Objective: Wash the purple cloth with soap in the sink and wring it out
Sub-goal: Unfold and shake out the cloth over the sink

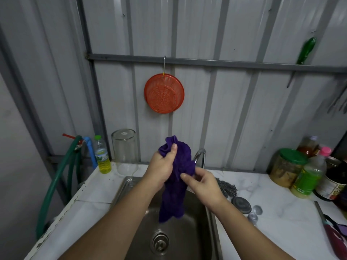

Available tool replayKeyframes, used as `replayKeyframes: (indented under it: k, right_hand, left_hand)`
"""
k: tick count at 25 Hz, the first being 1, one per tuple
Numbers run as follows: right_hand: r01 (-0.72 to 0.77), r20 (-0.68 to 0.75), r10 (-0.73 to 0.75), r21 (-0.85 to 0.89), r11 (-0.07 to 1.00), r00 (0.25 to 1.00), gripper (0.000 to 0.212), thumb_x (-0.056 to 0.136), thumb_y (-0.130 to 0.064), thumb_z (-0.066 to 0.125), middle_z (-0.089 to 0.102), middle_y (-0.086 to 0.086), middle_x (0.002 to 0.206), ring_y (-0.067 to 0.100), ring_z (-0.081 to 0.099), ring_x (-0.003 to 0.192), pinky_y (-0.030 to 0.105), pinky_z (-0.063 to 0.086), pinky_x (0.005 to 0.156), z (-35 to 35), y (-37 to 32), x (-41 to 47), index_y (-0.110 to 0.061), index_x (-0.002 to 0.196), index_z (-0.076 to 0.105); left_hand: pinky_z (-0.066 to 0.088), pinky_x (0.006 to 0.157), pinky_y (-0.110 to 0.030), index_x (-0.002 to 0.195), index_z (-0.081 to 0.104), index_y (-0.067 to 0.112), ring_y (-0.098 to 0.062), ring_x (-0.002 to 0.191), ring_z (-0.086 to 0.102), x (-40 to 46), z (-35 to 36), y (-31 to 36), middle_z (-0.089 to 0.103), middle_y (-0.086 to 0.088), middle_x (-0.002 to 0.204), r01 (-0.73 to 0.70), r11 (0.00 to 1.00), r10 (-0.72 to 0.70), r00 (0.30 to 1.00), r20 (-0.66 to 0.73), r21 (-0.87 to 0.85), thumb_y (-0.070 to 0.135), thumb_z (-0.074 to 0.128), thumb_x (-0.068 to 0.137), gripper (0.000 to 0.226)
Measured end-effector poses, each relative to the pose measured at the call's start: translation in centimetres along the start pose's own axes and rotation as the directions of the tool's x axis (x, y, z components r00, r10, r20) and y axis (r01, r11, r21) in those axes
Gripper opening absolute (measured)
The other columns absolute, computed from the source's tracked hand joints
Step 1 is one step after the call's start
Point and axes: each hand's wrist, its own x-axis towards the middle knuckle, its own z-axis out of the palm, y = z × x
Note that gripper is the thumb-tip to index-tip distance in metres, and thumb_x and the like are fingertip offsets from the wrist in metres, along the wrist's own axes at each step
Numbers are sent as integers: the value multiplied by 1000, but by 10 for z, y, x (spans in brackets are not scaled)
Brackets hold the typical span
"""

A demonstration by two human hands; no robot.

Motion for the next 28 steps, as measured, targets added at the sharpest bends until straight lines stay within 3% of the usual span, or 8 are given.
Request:
replayKeyframes:
  k: [5, 8, 11, 16, 19, 22, 25, 28]
  right_hand:
    - [-120, -212, 204, 351, 929, 956, 20, 103, -7, 49, 76, 8, 80, 23, 70, 78, 30, 58, 71, -4, -9, 2, -4, 97, 68]
    - [-149, -181, 209, 297, 943, 961, 11, 100, -8, 57, 75, 16, 92, 25, 72, 80, 33, 59, 70, -3, -16, -2, -6, 106, 65]
    - [-170, -142, 262, 463, 870, 955, 35, 97, 4, 57, 73, 20, 107, 33, 74, 92, 42, 63, 82, -5, -28, -3, -24, 119, 60]
    - [-132, -152, 213, 420, 898, 965, 47, 94, 13, 54, 66, 20, 122, 30, 71, 96, 40, 62, 86, -16, -35, 5, -13, 133, 58]
    - [-162, -74, 163, 25, 986, 984, 65, 90, 12, 58, 66, 9, 123, 21, 71, 102, 27, 60, 83, -29, -32, 7, -16, 147, 44]
    - [-91, 1, 103, -452, 887, 995, 67, 91, 4, 58, 62, 0, 127, 13, 66, 104, 13, 53, 81, -37, -46, 9, -19, 151, 38]
    - [94, 64, -71, -788, 609, 995, 43, 93, -10, 61, 71, 1, 120, 21, 68, 107, 24, 52, 90, -42, -54, 11, -21, 135, 58]
    - [161, 120, -118, -877, 452, 986, 25, 95, -20, 60, 76, 1, 102, 24, 71, 94, 34, 56, 82, -45, -60, 9, -27, 118, 67]
  left_hand:
    - [50, 69, -33, 95, 65, 11, -25, 78, 66, 8, -11, 9, 68, -5, 79, -38, 926, 76, 993, -88, 374, 51, 43, 101, 46]
    - [57, 89, -42, 110, 68, 13, -27, 91, 71, 13, -14, 11, 75, -9, 96, 174, 968, -166, 984, -56, 181, 58, 52, 95, 50]
    - [52, 98, -52, 116, 68, 8, -38, 104, 69, 3, -17, 17, 74, -20, 112, 501, 834, -476, 865, 159, -230, 70, 66, 78, 73]
    - [51, 99, -54, 114, 62, 7, -39, 108, 68, -13, -19, 12, 75, -22, 109, 619, 784, -557, 738, 380, -52, 62, 67, 81, 64]
    - [56, 95, -50, 153, 33, 24, -32, 113, 67, -7, -25, 6, 65, -14, 128, 448, 894, -402, 809, 429, -7, 19, 85, 74, 95]
    - [58, 94, -45, 149, 43, 30, -23, 113, 65, -7, -22, 4, 59, -6, 134, 98, 964, -190, 906, 378, 248, 2, 88, 66, 98]
    - [62, 86, -37, 136, 58, 31, -13, 101, 69, -5, -20, 5, 67, 4, 120, -154, 854, -54, 923, 380, 496, 12, 82, 74, 69]
    - [60, 87, -34, 125, 66, 30, -8, 95, 67, -3, -23, 14, 71, 8, 108, -310, 700, 47, 919, 392, 644, 20, 72, 86, 41]
